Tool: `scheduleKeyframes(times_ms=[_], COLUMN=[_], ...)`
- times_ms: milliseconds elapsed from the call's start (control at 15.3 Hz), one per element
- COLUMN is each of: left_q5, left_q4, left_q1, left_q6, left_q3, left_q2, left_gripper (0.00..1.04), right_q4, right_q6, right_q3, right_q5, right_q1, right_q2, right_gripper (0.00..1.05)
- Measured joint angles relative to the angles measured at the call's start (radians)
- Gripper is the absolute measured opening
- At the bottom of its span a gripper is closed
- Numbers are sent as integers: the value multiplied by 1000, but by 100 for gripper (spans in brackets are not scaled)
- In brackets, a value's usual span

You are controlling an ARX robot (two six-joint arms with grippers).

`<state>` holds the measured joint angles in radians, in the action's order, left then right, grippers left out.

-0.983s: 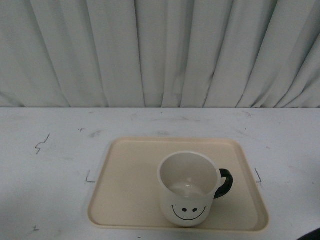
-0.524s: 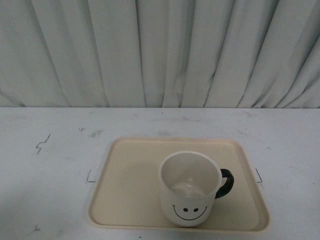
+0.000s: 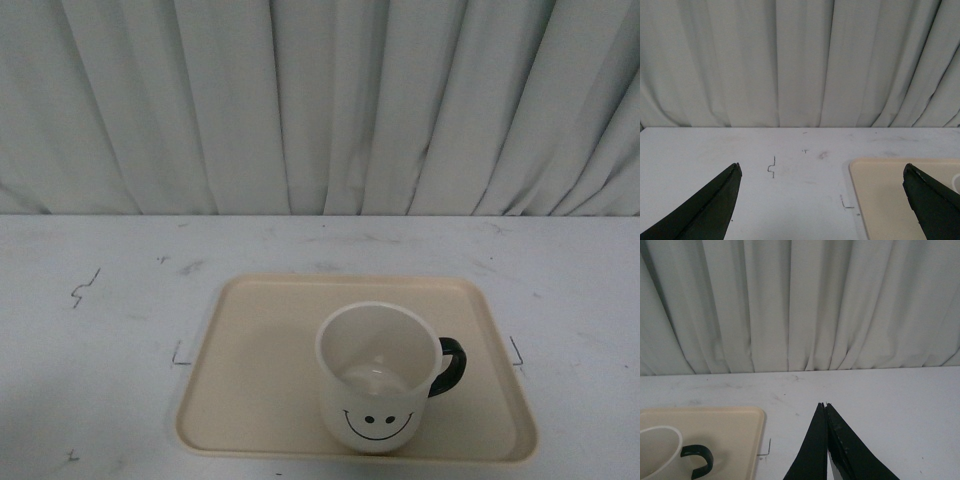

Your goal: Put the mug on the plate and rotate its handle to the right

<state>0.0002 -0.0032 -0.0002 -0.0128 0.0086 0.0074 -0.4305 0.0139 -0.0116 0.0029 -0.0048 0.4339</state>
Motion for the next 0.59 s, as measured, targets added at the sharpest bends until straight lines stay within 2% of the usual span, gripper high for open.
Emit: scheduleKeyframes(times_ms=[590], left_q5=[0], left_q4=[0], left_q1=[0], left_q6=[0], left_q3=[0], left_q2=[0], left_gripper=[98], right_q4=[194], right_q6=[0], right_q3=[0], right_q5=[0], right_q1=[0], right_q2=[-199], right_gripper=[2])
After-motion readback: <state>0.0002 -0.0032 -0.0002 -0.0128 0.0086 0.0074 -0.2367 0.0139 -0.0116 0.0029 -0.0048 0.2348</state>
